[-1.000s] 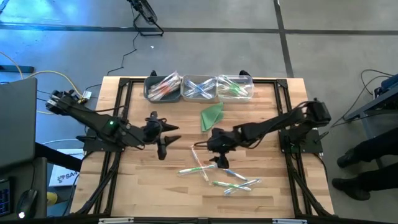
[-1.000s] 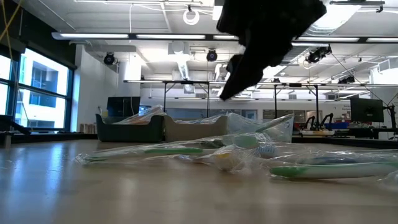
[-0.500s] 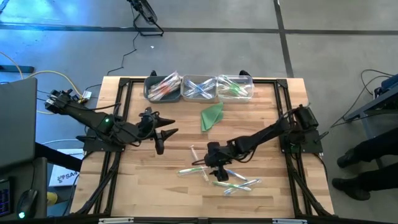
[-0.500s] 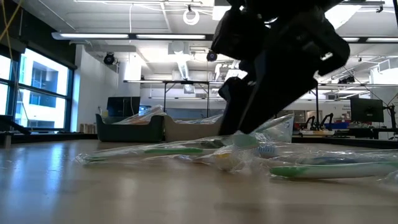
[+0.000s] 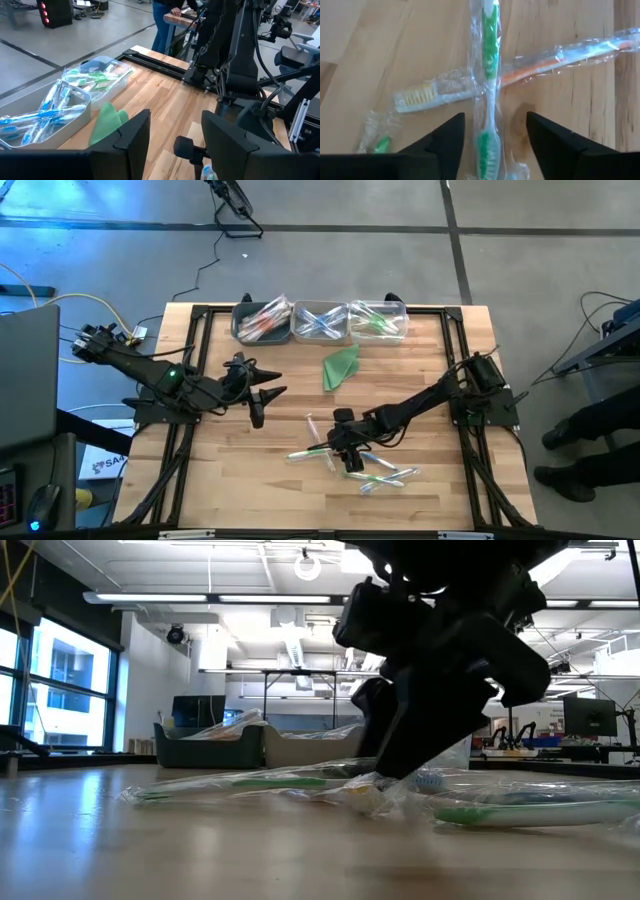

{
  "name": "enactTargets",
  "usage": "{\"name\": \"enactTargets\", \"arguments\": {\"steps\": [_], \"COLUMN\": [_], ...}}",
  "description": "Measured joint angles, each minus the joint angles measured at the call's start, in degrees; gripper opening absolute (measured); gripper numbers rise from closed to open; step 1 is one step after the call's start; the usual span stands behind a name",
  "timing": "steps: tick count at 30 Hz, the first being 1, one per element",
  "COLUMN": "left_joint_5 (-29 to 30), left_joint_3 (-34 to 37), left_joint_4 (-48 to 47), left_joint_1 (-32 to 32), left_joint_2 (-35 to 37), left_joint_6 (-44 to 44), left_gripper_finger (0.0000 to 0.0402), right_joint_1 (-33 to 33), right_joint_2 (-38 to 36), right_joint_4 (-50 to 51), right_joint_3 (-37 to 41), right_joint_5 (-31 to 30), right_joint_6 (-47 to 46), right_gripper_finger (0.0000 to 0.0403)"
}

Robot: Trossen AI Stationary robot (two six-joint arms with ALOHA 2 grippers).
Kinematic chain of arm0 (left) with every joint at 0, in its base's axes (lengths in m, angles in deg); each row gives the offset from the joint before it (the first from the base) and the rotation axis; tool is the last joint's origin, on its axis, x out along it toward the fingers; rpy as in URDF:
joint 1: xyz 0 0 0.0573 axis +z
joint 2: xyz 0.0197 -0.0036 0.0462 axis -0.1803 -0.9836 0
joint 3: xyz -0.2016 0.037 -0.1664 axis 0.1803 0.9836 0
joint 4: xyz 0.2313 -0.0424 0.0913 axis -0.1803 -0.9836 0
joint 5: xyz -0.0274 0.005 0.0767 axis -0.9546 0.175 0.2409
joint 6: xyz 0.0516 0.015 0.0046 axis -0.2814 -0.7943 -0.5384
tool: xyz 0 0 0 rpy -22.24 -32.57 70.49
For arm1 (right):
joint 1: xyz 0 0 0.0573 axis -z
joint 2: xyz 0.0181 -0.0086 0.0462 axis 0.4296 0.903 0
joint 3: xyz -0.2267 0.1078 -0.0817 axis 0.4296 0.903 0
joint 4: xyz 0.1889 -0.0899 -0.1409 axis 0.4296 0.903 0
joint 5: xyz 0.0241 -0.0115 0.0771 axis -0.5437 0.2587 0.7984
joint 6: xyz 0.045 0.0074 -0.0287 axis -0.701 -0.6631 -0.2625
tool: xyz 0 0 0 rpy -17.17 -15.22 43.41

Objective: Pick & Place Toothbrushes
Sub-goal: Put the green toothbrush into the transparent bin

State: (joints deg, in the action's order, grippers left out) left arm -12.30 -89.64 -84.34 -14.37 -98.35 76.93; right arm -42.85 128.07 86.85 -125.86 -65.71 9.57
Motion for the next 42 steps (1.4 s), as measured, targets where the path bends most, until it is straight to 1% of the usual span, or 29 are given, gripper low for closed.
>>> {"name": "enactTargets", "arguments": {"steps": [12, 17, 22, 25, 29, 36, 42], "left_joint_5": [0.0, 0.0, 0.0, 0.0, 0.0, 0.0, -0.02], "left_joint_3": [0.0, 0.02, 0.02, 0.02, 0.02, 0.04, 0.04], "left_joint_4": [-0.78, -0.78, -0.76, -0.76, -0.74, -0.74, -0.74], "left_joint_1": [0.0, 0.0, 0.0, 0.0, 0.0, 0.0, 0.0], "left_joint_2": [0.0, 0.0, 0.0, 0.0, 0.0, 0.0, 0.0], "left_joint_6": [0.37, 0.49, 1.49, 1.51, 1.53, 1.53, 1.55], "left_gripper_finger": [0.0175, 0.0175, 0.0175, 0.0175, 0.0175, 0.0175, 0.0175], "right_joint_1": [0.04, 0.04, 0.24, 0.33, 0.5, 3.11, 5.85], "right_joint_2": [0.0, 0.0, -0.07, -1.33, -4.27, -13.14, -24.18], "right_joint_4": [-0.49, -0.74, -0.85, -0.7, -0.24, 5.16, 13.75], "right_joint_3": [0.0, 0.0, 0.0, 0.02, 0.02, 0.04, -0.04], "right_joint_5": [0.21, 0.28, 0.26, -0.11, -2.73, -7.09, -12.6], "right_joint_6": [0.15, 0.19, 0.2, 1.6, 4.55, 6.23, 6.25], "right_gripper_finger": [0.0064, 0.0014, 0.0009, 0.0007, 0.0005, 0.0005, 0.0004]}}
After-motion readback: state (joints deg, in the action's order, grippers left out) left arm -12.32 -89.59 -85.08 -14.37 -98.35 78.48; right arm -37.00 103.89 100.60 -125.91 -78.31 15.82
